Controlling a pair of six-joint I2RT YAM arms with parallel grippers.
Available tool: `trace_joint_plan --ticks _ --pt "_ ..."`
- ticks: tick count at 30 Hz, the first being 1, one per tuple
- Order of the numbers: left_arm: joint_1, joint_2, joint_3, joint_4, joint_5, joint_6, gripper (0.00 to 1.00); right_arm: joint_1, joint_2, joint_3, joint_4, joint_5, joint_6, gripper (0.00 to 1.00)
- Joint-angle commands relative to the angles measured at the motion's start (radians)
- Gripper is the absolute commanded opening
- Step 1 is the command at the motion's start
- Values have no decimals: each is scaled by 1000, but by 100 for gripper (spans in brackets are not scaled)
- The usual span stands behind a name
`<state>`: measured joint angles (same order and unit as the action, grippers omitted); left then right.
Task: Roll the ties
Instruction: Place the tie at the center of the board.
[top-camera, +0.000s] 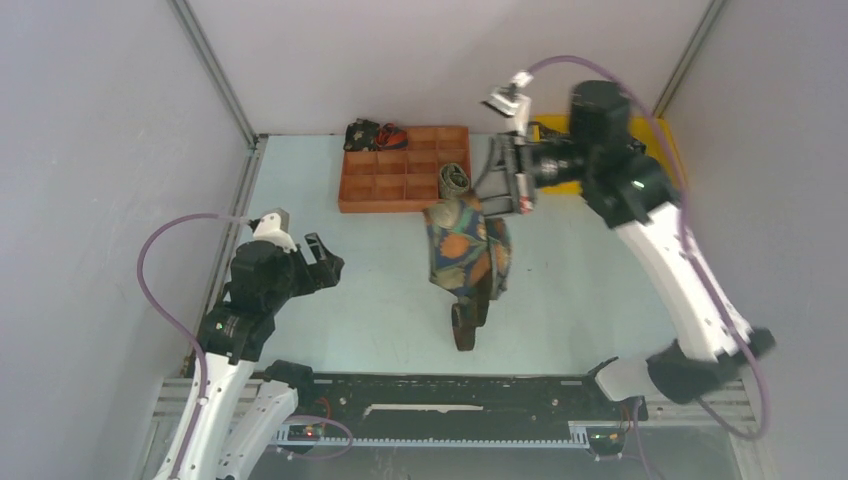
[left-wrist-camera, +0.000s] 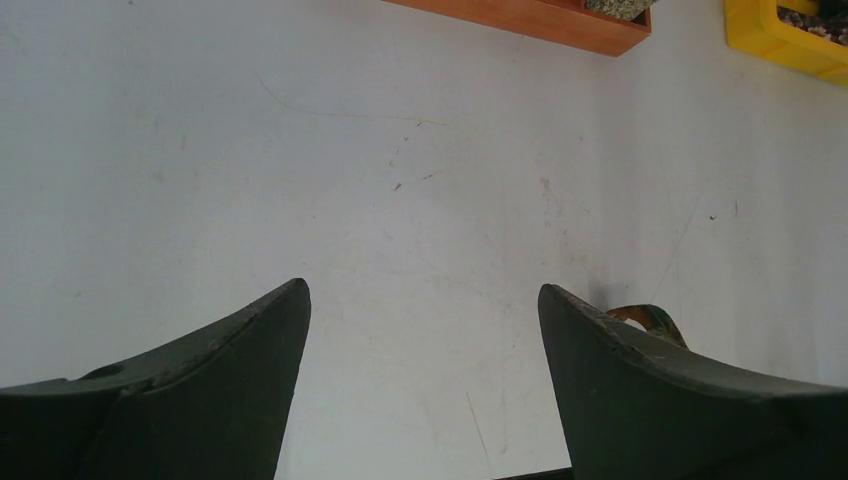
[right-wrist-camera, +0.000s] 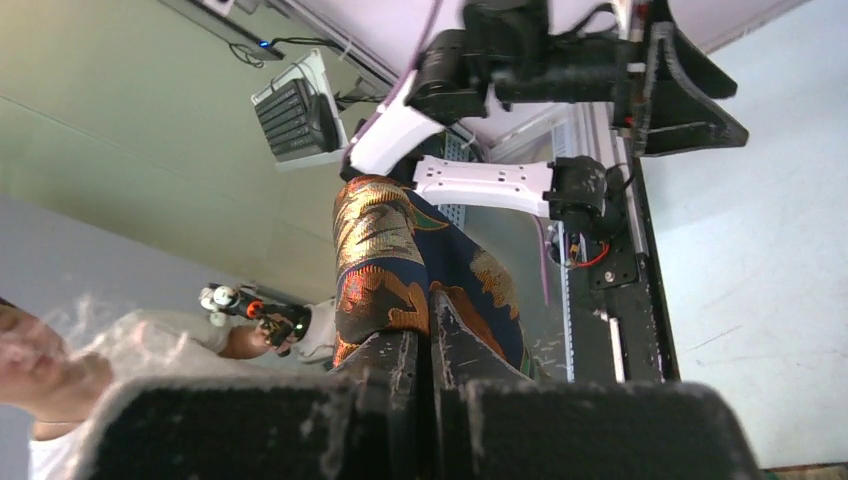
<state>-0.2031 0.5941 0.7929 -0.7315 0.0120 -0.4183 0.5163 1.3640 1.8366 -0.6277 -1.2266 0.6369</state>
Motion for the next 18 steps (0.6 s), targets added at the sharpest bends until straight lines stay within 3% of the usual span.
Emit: trace_joint_plan --ticks 1,9,16,17,18 --pt "7 -19 -10 29 2 15 90 82 298 22 76 49 10 0" --pt "10 -66 -6 17 -78 9 90 198 904 338 332 -64 238 0" --pt "11 -81 -7 13 -104 9 90 250 1261 442 912 -105 748 1" --pt "12 -79 -7 14 -103 9 90 255 1293 462 908 -97 754 9" --pt "12 -78 -7 13 -104 9 90 259 1313 486 859 -84 721 29"
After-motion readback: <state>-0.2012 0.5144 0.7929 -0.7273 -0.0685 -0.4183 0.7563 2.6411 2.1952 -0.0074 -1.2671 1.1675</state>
